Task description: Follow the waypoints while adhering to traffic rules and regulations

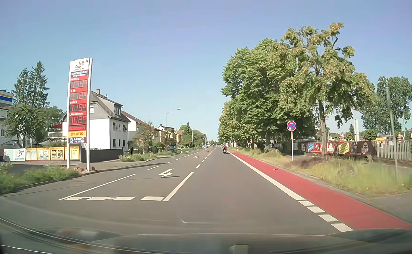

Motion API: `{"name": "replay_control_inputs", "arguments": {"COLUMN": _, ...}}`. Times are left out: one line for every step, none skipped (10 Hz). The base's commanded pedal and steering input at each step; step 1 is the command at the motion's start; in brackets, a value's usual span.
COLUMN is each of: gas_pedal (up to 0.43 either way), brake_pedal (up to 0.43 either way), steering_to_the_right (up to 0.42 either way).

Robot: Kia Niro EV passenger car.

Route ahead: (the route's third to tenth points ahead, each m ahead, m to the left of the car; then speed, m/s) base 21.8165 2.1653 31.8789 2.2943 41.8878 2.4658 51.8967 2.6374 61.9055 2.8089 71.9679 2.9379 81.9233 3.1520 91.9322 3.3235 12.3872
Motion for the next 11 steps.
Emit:
{"name": "replay_control_inputs", "arguments": {"gas_pedal": 0.047, "brake_pedal": 0.018, "steering_to_the_right": -0.001}}
{"name": "replay_control_inputs", "arguments": {"gas_pedal": 0.039, "brake_pedal": 0.018, "steering_to_the_right": -0.001}}
{"name": "replay_control_inputs", "arguments": {"gas_pedal": 0.039, "brake_pedal": 0.018, "steering_to_the_right": -0.001}}
{"name": "replay_control_inputs", "arguments": {"gas_pedal": 0.039, "brake_pedal": 0.018, "steering_to_the_right": -0.001}}
{"name": "replay_control_inputs", "arguments": {"gas_pedal": 0.039, "brake_pedal": 0.018, "steering_to_the_right": -0.001}}
{"name": "replay_control_inputs", "arguments": {"gas_pedal": 0.039, "brake_pedal": 0.018, "steering_to_the_right": -0.001}}
{"name": "replay_control_inputs", "arguments": {"gas_pedal": 0.039, "brake_pedal": 0.018, "steering_to_the_right": 0.0}}
{"name": "replay_control_inputs", "arguments": {"gas_pedal": 0.028, "brake_pedal": 0.018, "steering_to_the_right": 0.0}}
{"name": "replay_control_inputs", "arguments": {"gas_pedal": 0.028, "brake_pedal": 0.018, "steering_to_the_right": 0.0}}
{"name": "replay_control_inputs", "arguments": {"gas_pedal": 0.028, "brake_pedal": 0.018, "steering_to_the_right": 0.001}}
{"name": "replay_control_inputs", "arguments": {"gas_pedal": 0.028, "brake_pedal": 0.018, "steering_to_the_right": 0.001}}
